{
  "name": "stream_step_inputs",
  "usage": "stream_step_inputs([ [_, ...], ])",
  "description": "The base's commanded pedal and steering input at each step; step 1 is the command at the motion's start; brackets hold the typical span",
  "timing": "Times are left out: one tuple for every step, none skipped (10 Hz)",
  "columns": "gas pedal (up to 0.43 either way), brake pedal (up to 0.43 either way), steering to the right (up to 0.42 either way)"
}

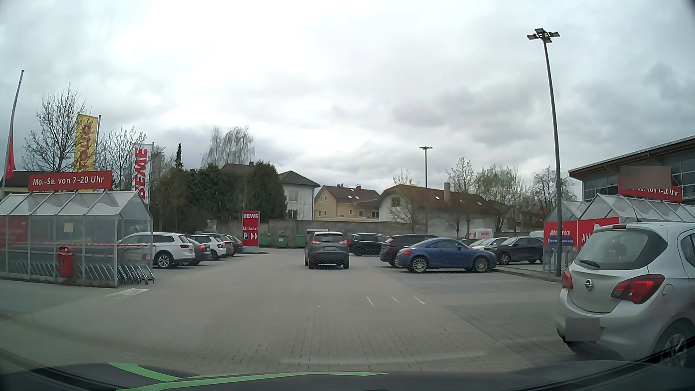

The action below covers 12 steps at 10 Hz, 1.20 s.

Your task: Follow the waypoints while adhering to traffic rules and regulations

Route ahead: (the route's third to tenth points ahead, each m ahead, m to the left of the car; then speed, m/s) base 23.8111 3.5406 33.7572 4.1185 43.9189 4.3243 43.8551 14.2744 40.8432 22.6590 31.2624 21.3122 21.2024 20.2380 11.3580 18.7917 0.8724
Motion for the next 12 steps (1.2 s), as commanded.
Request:
stream_step_inputs([
  [0.000, 0.000, -0.003],
  [0.000, 0.000, -0.003],
  [0.000, 0.000, -0.003],
  [0.000, 0.000, -0.003],
  [0.000, 0.000, -0.003],
  [0.000, 0.000, -0.003],
  [0.000, 0.000, -0.003],
  [0.000, 0.000, -0.003],
  [0.000, 0.000, -0.003],
  [0.000, 0.000, -0.003],
  [0.000, 0.000, -0.003],
  [0.000, 0.000, -0.003],
])
